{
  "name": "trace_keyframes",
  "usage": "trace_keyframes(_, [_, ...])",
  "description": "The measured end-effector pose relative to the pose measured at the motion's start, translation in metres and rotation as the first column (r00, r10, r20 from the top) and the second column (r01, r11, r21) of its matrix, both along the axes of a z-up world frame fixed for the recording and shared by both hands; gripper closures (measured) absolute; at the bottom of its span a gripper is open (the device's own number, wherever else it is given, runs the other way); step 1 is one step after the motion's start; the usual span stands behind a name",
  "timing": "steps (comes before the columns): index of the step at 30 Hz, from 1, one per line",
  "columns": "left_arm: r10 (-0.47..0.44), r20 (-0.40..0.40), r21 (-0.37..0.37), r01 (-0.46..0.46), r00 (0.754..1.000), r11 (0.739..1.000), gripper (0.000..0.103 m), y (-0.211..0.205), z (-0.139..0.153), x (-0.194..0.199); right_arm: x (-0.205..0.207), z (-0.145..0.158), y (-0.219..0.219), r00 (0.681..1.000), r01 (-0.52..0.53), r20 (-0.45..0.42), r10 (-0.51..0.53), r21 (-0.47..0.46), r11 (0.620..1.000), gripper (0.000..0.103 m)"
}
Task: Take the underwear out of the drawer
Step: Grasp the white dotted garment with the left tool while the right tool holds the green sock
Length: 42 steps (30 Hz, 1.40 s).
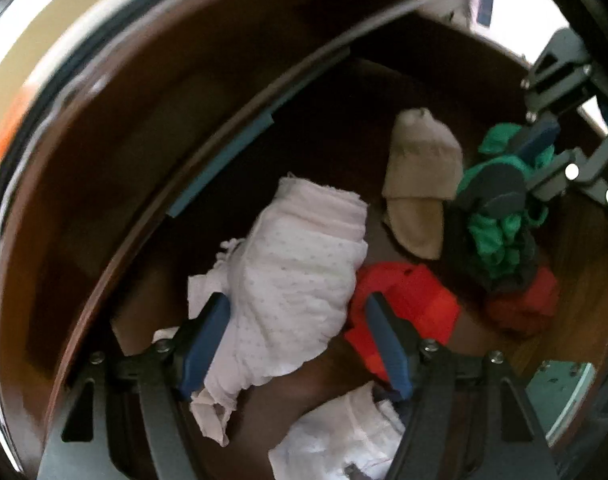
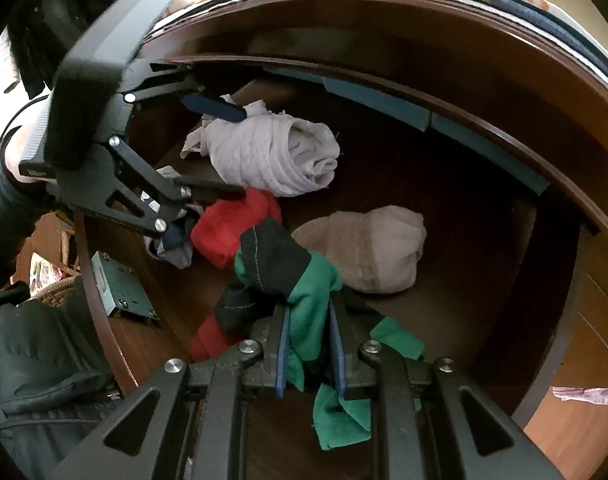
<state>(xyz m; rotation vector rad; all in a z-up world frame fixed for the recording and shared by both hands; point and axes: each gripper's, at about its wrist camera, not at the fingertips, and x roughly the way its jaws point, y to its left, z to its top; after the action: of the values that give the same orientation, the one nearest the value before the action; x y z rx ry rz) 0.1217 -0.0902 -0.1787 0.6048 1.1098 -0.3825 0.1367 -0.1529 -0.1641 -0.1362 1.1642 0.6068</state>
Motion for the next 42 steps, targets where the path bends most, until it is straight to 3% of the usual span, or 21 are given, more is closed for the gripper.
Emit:
trace_keyframes(3, [0.003,-0.008,-0.017,-0.003,1.0,1.0,0.033,-0.002,0.001,0.008,0.001,-0.002,0.004,1.0,-0.007,-0.003,0.007,-0.013,1.0,0.084])
trace_keyframes(6, [0.026,-0.004,-0.027,-0.027,1.0,0.999,0.045,0.002,0.003,0.018,0.003,-0.003,0.008,1.0,-0.012,-0.01,0.012,-0.021,1.0,0.084])
trace_keyframes(8, [0.027,-0.008,-0.035,-0.028,1.0,0.999,0.045,0.011,0.003,0.013,0.004,-0.004,0.009,1.0,-0.012,-0.012,0.012,-0.02,1.0,0.084])
trace_keyframes(14, [-0.027,0.016,0.07,0.026,1.0,0.997,0.04,-0.005,-0.007,0.007,0.006,-0.006,0.011,1.0,-0.01,-0.012,0.01,-0.025,1.0,0.084])
trace_keyframes(16, [-0.039,0.024,0.075,0.037,0.999,0.996,0.052,-0.008,-0.006,0.004,0.004,-0.006,0.011,1.0,-0.009,-0.005,0.009,-0.027,1.0,0.084])
trace_keyframes(19, [-0.019,0.019,0.039,0.018,1.0,0.999,0.067,-0.006,0.0,0.004,0.0,-0.004,0.012,1.0,-0.004,0.015,0.004,-0.027,1.0,0.084])
trace_keyframes(24, [0.002,0.017,-0.011,-0.002,1.0,1.0,0.077,0.005,0.01,-0.002,-0.007,-0.001,0.01,0.999,0.014,0.044,-0.014,-0.017,1.0,0.084])
trace_keyframes(31, [0.053,0.057,-0.107,-0.047,0.997,0.993,0.079,0.024,0.03,-0.019,-0.021,0.007,0.007,0.995,0.037,0.098,-0.035,-0.013,0.999,0.084])
trace_keyframes(35, [0.108,0.082,-0.186,-0.091,0.991,0.978,0.079,0.029,0.05,-0.029,-0.027,0.012,0.002,0.99,0.053,0.129,-0.053,0.004,0.999,0.084])
trace_keyframes(39, [0.139,0.083,-0.223,-0.118,0.987,0.968,0.079,0.04,0.052,-0.035,-0.035,0.014,-0.003,0.987,0.073,0.145,-0.075,0.015,0.997,0.084])
trace_keyframes(42, [0.171,0.079,-0.271,-0.144,0.982,0.952,0.079,0.047,0.063,-0.013,-0.042,0.013,-0.007,0.986,0.077,0.145,-0.082,0.036,0.996,0.084])
